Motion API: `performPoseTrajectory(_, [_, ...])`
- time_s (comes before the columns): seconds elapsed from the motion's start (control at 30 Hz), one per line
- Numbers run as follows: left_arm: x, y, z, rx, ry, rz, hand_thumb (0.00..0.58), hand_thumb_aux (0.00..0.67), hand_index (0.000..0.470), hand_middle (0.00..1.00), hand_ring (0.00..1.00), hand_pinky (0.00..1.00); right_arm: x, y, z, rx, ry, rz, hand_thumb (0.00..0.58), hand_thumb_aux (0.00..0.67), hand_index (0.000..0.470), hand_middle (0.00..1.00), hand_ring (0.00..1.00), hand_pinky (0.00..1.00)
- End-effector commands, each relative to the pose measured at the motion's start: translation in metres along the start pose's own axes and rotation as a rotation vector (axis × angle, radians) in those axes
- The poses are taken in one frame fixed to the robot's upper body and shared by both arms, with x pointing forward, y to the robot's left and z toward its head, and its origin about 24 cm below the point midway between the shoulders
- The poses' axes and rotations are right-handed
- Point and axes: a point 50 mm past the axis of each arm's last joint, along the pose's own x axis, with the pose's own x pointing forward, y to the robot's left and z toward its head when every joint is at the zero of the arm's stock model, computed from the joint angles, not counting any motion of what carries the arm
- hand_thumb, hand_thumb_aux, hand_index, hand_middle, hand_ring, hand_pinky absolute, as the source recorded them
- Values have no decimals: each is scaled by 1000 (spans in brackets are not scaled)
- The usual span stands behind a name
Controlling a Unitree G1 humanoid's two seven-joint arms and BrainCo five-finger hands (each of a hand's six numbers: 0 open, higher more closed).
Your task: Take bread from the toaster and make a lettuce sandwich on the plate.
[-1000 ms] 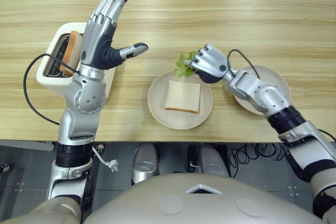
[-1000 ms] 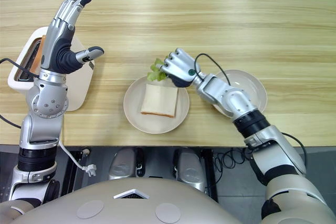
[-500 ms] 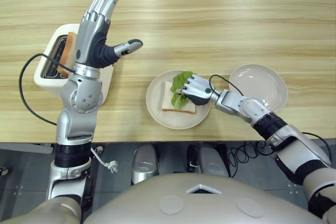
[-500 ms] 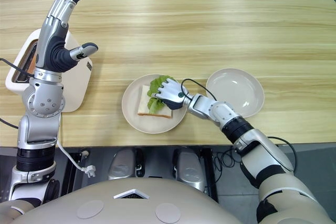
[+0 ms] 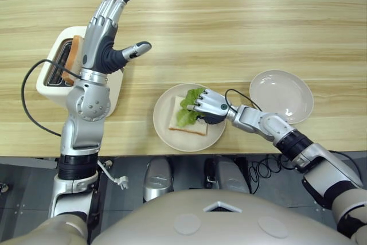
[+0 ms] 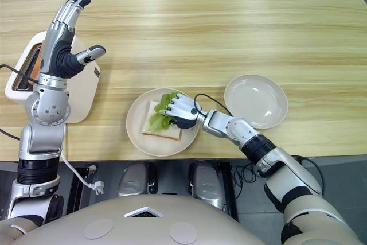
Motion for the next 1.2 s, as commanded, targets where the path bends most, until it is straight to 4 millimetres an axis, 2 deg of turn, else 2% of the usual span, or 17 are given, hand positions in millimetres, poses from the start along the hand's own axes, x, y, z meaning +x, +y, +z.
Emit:
performPoseTrajectory(0.03, [-5,9,-23,83,102,-40,0,0,0,0,0,0,-6,-11,-5,7,36,-29,0,0,0,0,0,0])
performPoseTrajectory(0.33, [-17,57,-59,255,252,-58,0,0,0,0,0,0,-26,-55,-14,-36,112,-136,0,0,0,0,0,0])
performPoseTrajectory(0.5, [-25,70,-83,321,381,-151,0,0,0,0,0,0,-40,-85,-17,-48,175,-246,0,0,0,0,0,0])
performPoseTrajectory(0.6, [-30,71,-94,356,451,-235,0,0,0,0,0,0,-45,-96,-21,-43,211,-299,0,0,0,0,0,0])
performPoseTrajectory(0.9, [-47,64,-121,494,598,-458,0,0,0,0,0,0,-46,-91,-24,-29,258,-319,0,0,0,0,0,0])
performPoseTrajectory(1.2, [-50,47,-117,520,574,-566,0,0,0,0,0,0,-50,-89,-31,-34,294,-339,0,0,0,0,0,0])
